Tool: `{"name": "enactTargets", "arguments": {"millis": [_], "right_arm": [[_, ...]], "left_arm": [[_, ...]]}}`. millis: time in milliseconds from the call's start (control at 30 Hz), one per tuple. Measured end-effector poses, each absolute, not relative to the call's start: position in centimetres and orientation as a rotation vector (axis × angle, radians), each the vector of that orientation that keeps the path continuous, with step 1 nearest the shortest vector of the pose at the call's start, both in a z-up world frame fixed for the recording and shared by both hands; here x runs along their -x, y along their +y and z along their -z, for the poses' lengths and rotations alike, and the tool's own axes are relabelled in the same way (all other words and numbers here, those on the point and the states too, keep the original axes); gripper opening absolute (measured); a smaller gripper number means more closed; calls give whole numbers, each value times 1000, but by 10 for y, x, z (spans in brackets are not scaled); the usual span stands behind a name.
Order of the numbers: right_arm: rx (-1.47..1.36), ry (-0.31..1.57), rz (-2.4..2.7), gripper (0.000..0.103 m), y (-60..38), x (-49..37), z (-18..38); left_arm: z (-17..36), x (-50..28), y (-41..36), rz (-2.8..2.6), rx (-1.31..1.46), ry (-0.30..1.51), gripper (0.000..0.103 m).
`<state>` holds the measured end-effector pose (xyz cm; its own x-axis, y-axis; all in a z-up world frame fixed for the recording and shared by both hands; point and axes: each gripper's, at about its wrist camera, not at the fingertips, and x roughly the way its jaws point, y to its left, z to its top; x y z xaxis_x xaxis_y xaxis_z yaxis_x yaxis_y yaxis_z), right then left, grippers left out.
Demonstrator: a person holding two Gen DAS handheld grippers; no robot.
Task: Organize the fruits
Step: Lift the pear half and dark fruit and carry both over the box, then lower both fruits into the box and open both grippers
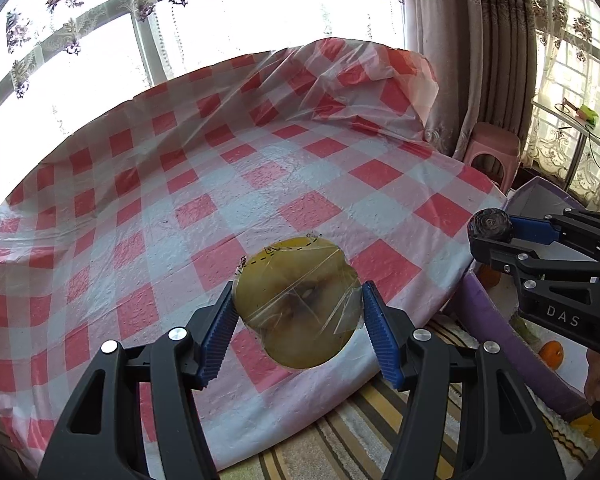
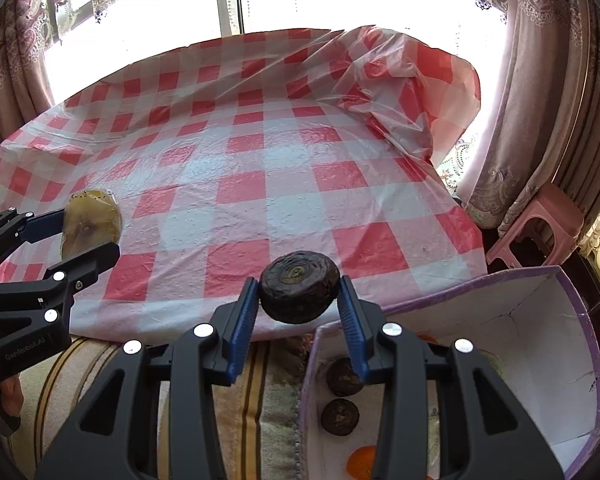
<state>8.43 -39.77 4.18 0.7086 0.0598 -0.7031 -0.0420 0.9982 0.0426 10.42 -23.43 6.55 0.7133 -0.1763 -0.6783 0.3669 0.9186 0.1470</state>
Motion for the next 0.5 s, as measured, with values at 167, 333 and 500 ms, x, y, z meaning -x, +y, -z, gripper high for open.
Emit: {"name": "enactTargets", "arguments": {"millis": [167, 333, 500], "right_arm": [[-44, 787, 26, 41, -437, -75, -39], [-63, 788, 110, 41, -475, -66, -37], [-77, 793, 172, 41, -505, -58, -33]], "left_arm": [[-67, -102, -265, 365, -319, 707, 59], [-66, -97, -296, 431, -351, 702, 59], [-61, -92, -330, 505, -394, 699, 59]]}}
